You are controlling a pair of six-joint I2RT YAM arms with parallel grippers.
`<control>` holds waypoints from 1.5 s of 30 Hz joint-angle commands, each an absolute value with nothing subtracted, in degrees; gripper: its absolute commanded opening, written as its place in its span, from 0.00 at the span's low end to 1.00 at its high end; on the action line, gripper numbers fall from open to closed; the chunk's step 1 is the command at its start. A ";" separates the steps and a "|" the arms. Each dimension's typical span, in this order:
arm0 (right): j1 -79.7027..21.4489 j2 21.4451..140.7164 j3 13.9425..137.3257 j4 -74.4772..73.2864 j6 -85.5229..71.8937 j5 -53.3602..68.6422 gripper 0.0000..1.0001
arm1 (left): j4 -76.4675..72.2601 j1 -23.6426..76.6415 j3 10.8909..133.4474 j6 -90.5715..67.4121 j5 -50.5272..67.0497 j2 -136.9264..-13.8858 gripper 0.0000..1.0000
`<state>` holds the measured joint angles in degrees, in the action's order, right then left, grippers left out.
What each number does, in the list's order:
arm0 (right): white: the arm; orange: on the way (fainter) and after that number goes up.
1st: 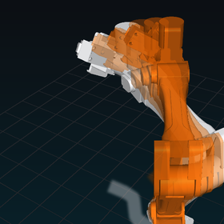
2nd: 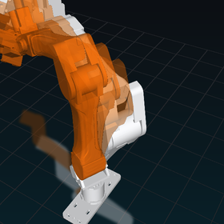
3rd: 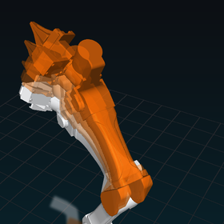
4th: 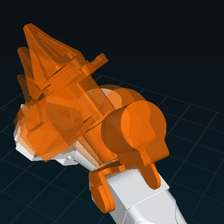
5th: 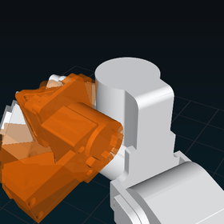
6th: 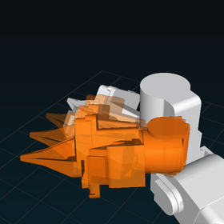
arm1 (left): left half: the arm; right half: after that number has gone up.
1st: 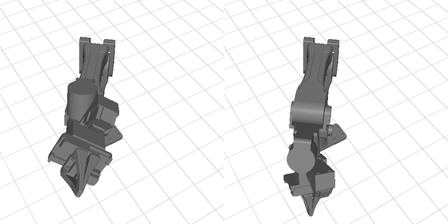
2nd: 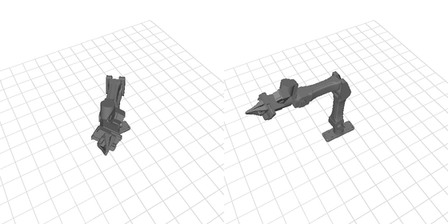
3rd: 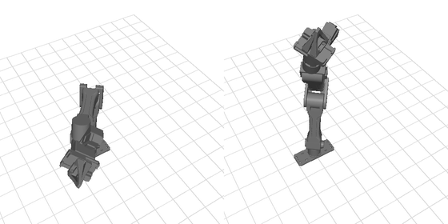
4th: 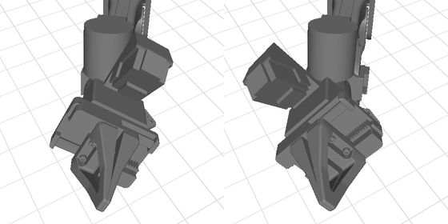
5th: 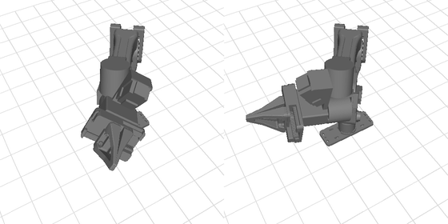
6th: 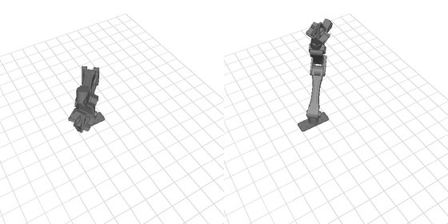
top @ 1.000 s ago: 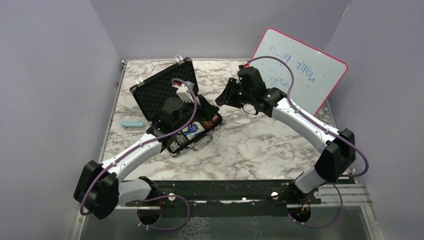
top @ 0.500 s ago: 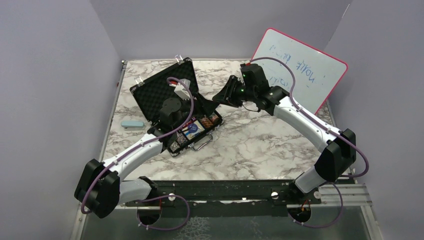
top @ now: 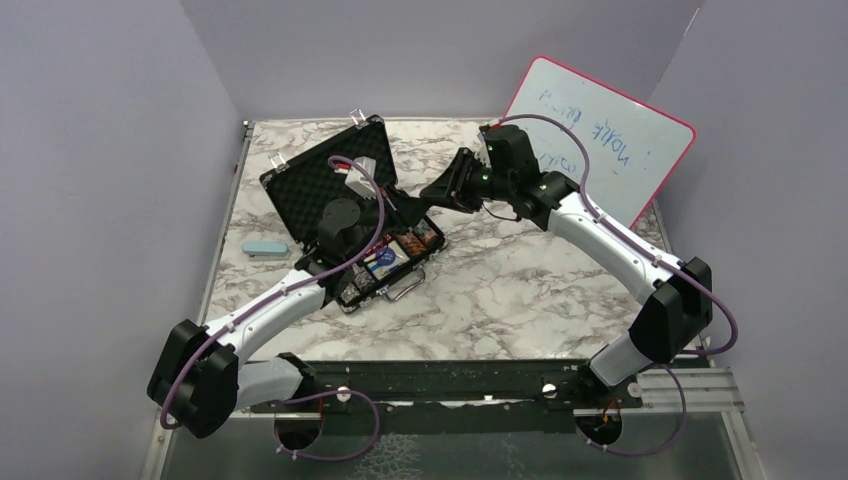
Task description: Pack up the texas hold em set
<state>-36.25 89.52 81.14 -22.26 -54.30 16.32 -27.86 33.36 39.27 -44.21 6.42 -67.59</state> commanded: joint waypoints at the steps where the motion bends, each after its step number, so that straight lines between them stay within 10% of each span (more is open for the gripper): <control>1: -35.86 87.83 80.84 -21.54 -53.47 18.88 0.33 | -29.71 32.99 38.84 -42.49 4.01 -66.20 0.05; 9: -31.85 85.02 79.45 -22.04 -50.65 16.02 0.72 | -21.62 32.97 40.03 -25.99 10.31 -65.81 0.00; 45: -20.65 82.40 64.38 -25.58 -53.03 10.98 0.69 | 23.12 33.07 73.57 4.93 17.47 -103.06 0.00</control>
